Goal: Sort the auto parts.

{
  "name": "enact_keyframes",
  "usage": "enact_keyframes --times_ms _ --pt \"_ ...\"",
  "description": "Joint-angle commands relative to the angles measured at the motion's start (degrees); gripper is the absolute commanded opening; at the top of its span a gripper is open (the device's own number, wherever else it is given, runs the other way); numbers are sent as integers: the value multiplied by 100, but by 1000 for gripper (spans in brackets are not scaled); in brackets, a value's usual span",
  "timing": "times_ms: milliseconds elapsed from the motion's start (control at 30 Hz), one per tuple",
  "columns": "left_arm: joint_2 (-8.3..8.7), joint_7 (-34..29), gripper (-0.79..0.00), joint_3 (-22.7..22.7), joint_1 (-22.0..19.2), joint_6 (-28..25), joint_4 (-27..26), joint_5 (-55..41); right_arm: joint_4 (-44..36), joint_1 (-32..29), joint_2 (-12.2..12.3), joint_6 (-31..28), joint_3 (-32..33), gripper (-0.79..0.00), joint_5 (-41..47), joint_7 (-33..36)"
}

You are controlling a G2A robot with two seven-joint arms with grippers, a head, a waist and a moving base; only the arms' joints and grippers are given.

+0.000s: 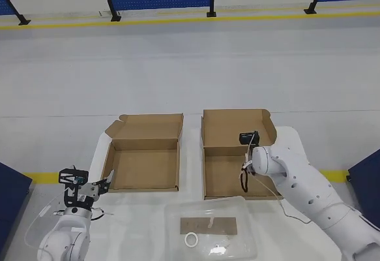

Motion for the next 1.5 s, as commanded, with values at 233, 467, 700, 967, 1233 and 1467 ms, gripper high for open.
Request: enact_keyframes --times_ms 233,467,700,967,1233,1467 --pt "0 0 0 0 0 0 0 0 1022 317 -364 106 -362 -785 314 -369" --pt "0 0 0 0 0 0 0 0 1531 373 -549 38 -406 -785 607 -671" --pt "0 0 0 0 0 0 0 0 1841 414 -671 24 -405 -785 722 -834" --pt "0 0 0 0 0 0 0 0 2026 455 -772 18 -405 -785 723 -880" --pt "0 0 0 0 0 0 0 0 2112 465 -839 13 -394 -785 631 -862" --pt "0 0 0 0 0 0 0 0 2160 458 -883 1 -374 -770 529 -834"
